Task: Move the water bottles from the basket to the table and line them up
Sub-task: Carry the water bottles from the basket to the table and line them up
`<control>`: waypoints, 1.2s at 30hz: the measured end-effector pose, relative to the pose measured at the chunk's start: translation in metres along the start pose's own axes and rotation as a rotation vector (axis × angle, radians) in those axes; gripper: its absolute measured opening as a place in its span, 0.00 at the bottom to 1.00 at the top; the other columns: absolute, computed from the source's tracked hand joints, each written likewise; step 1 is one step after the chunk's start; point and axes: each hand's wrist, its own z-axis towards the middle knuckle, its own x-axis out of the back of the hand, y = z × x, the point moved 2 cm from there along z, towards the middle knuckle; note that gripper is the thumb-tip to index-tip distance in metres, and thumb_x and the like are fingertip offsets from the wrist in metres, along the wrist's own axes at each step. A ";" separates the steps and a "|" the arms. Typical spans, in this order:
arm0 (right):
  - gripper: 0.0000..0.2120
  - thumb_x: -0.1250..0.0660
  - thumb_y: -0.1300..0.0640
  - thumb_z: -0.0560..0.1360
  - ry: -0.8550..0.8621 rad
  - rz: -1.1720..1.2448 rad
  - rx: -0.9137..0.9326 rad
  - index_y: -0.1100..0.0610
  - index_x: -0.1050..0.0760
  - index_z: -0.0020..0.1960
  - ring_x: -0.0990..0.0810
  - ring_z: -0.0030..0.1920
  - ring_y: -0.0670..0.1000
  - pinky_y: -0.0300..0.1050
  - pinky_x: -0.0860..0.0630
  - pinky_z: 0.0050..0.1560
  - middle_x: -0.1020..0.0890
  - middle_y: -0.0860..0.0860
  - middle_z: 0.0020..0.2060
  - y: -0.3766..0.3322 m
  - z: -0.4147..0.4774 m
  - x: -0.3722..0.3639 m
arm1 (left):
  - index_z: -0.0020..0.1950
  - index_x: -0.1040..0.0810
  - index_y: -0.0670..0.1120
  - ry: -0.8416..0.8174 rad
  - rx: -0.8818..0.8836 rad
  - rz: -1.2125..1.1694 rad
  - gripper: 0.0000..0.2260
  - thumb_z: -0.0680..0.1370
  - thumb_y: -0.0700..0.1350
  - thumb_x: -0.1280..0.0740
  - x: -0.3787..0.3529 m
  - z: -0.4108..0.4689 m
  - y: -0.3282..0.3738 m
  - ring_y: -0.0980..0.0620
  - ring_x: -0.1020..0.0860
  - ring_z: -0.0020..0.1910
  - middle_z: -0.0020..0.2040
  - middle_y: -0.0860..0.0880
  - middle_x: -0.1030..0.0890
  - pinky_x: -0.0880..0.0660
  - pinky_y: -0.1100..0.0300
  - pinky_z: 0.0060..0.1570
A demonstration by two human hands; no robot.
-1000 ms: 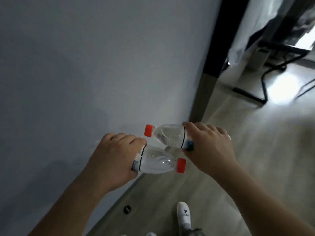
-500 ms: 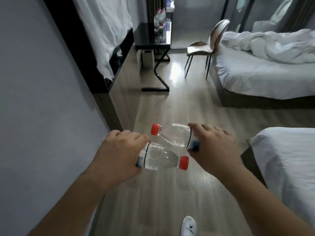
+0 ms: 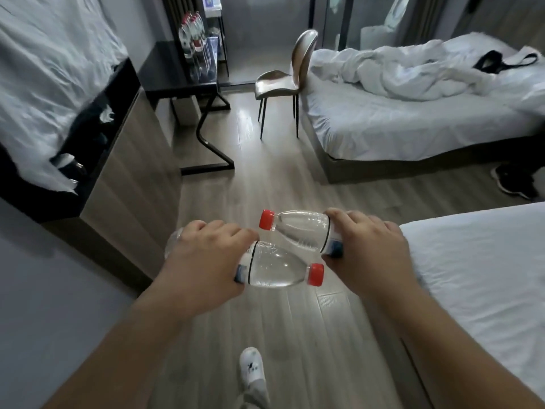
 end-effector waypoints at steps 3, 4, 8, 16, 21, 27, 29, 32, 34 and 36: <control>0.30 0.22 0.45 0.67 0.003 -0.018 -0.015 0.48 0.24 0.67 0.16 0.48 0.57 0.52 0.25 0.49 0.15 0.49 0.53 0.012 0.043 -0.017 | 0.56 0.21 0.57 -0.015 -0.015 0.004 0.26 0.57 0.52 0.27 -0.016 0.049 -0.018 0.50 0.20 0.44 0.43 0.57 0.19 0.26 0.53 0.46; 0.30 0.22 0.45 0.67 0.007 -0.025 -0.017 0.48 0.24 0.67 0.16 0.48 0.57 0.51 0.25 0.49 0.15 0.49 0.53 0.015 0.059 -0.023 | 0.55 0.21 0.57 -0.007 -0.019 0.004 0.26 0.57 0.52 0.27 -0.021 0.065 -0.025 0.50 0.20 0.44 0.43 0.57 0.19 0.26 0.53 0.46; 0.30 0.24 0.45 0.69 0.013 -0.049 -0.027 0.47 0.26 0.69 0.17 0.50 0.57 0.52 0.24 0.51 0.16 0.49 0.55 0.023 0.133 -0.046 | 0.54 0.21 0.56 0.026 -0.053 -0.012 0.26 0.56 0.51 0.27 -0.044 0.139 -0.061 0.49 0.20 0.42 0.41 0.57 0.20 0.27 0.53 0.45; 0.32 0.23 0.43 0.68 0.007 -0.088 -0.093 0.48 0.26 0.70 0.17 0.50 0.55 0.52 0.23 0.50 0.16 0.48 0.55 0.042 0.273 -0.068 | 0.52 0.20 0.57 0.010 -0.084 -0.046 0.27 0.53 0.52 0.25 -0.062 0.281 -0.138 0.50 0.20 0.40 0.40 0.57 0.20 0.26 0.55 0.43; 0.33 0.23 0.44 0.67 0.016 -0.089 -0.116 0.48 0.26 0.70 0.17 0.47 0.56 0.52 0.24 0.48 0.16 0.48 0.53 0.058 0.359 -0.095 | 0.53 0.21 0.58 0.000 -0.089 -0.074 0.26 0.55 0.52 0.26 -0.084 0.366 -0.174 0.51 0.19 0.42 0.42 0.58 0.20 0.26 0.54 0.44; 0.33 0.22 0.46 0.64 0.035 -0.064 -0.133 0.49 0.24 0.68 0.18 0.45 0.57 0.52 0.27 0.47 0.16 0.48 0.50 0.091 0.483 -0.136 | 0.54 0.20 0.58 0.001 -0.096 -0.032 0.26 0.56 0.52 0.28 -0.106 0.485 -0.215 0.50 0.19 0.43 0.41 0.58 0.20 0.25 0.54 0.45; 0.32 0.22 0.46 0.65 0.036 -0.054 -0.122 0.48 0.24 0.68 0.17 0.45 0.57 0.52 0.27 0.47 0.16 0.48 0.50 0.102 0.531 -0.145 | 0.54 0.20 0.57 0.002 -0.088 -0.015 0.25 0.56 0.52 0.28 -0.108 0.530 -0.231 0.49 0.19 0.43 0.42 0.57 0.20 0.25 0.53 0.45; 0.32 0.22 0.47 0.64 0.051 -0.056 -0.088 0.49 0.23 0.66 0.17 0.44 0.58 0.51 0.27 0.45 0.16 0.48 0.48 0.116 0.600 -0.151 | 0.54 0.21 0.58 -0.026 -0.049 0.014 0.25 0.57 0.54 0.26 -0.108 0.590 -0.254 0.50 0.20 0.44 0.42 0.57 0.20 0.25 0.53 0.46; 0.31 0.22 0.48 0.63 0.048 -0.066 -0.061 0.49 0.23 0.65 0.17 0.43 0.59 0.51 0.27 0.44 0.16 0.49 0.47 0.124 0.644 -0.155 | 0.56 0.22 0.59 -0.037 -0.010 0.006 0.24 0.59 0.54 0.28 -0.108 0.627 -0.269 0.51 0.20 0.45 0.44 0.58 0.20 0.26 0.52 0.48; 0.31 0.22 0.48 0.64 0.015 -0.065 -0.034 0.49 0.24 0.66 0.18 0.44 0.60 0.52 0.27 0.45 0.16 0.50 0.48 0.128 0.687 -0.161 | 0.56 0.22 0.60 -0.051 0.034 -0.007 0.25 0.59 0.53 0.29 -0.110 0.660 -0.286 0.52 0.21 0.46 0.45 0.58 0.20 0.27 0.52 0.49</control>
